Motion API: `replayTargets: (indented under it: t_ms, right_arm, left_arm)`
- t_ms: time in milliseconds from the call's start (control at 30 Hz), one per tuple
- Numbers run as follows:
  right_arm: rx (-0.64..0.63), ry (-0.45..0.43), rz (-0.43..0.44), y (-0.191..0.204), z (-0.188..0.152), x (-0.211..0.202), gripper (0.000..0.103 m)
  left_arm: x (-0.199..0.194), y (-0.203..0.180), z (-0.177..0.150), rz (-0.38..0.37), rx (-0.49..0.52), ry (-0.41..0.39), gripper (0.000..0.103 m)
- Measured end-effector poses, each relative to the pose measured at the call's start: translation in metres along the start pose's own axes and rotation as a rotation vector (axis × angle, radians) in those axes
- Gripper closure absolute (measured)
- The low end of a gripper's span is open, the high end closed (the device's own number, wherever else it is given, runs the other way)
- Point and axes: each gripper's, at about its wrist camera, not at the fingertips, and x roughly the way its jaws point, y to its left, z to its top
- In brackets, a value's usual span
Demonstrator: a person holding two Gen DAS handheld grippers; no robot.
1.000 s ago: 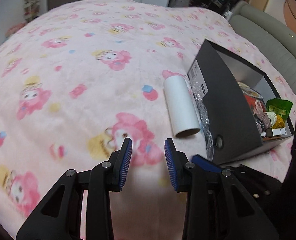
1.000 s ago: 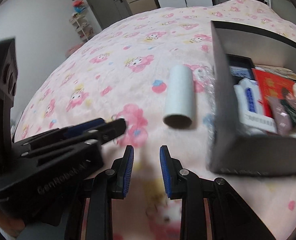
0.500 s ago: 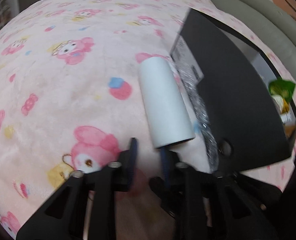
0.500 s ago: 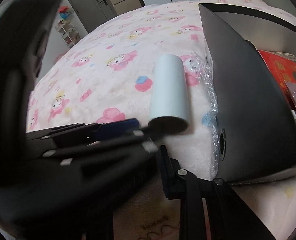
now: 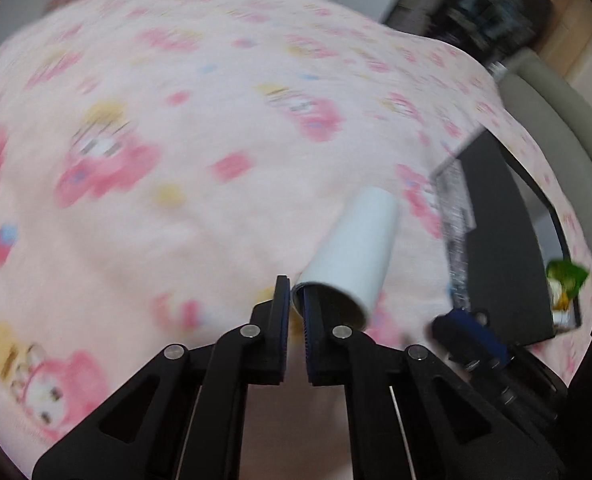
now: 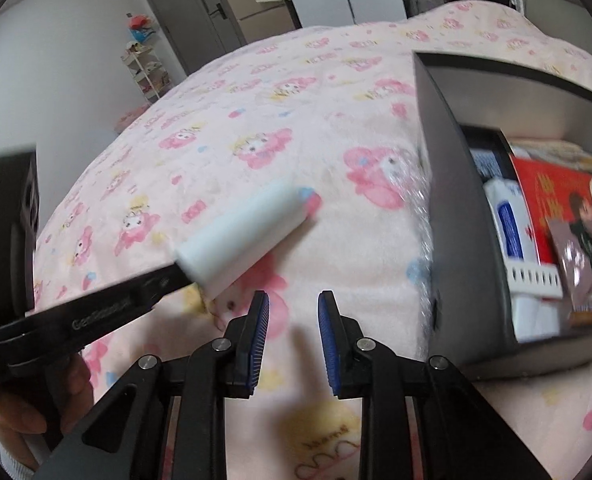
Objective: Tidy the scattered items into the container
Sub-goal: 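Close the left gripper on the roller while the right gripper grips its end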
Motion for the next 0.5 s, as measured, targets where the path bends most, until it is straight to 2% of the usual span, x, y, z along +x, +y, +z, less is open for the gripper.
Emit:
replayTargets:
  t_ms: [67, 133, 267, 333, 400, 500]
  right_arm:
    - [-0.012, -0.005, 0.004, 0.004, 0.008, 0.003, 0.080]
    - [-0.025, -0.010, 0.008, 0.008, 0.017, 0.007, 0.080]
    - [-0.042, -0.020, 0.014, 0.015, 0.035, 0.015, 0.074]
    - [-0.025, -0.016, 0.022, 0.014, 0.046, 0.024, 0.074]
    - [-0.017, 0.000, 0.032, 0.013, 0.055, 0.036, 0.071]
    - [0.013, 0.068, 0.083, 0.010, 0.054, 0.056, 0.070]
  left_arm:
    - [-0.009, 0.015, 0.001, -0.005, -0.059, -0.012, 0.083]
    - [-0.019, 0.025, -0.003, -0.030, -0.110, -0.047, 0.082]
    - [-0.028, 0.024, -0.004, -0.072, -0.125, -0.104, 0.082]
    - [-0.018, 0.021, -0.004, -0.120, -0.124, -0.065, 0.082]
    - [-0.007, 0.020, -0.003, -0.117, -0.123, -0.032, 0.082]
    - [-0.003, 0.022, -0.001, -0.102, -0.126, -0.028, 0.082]
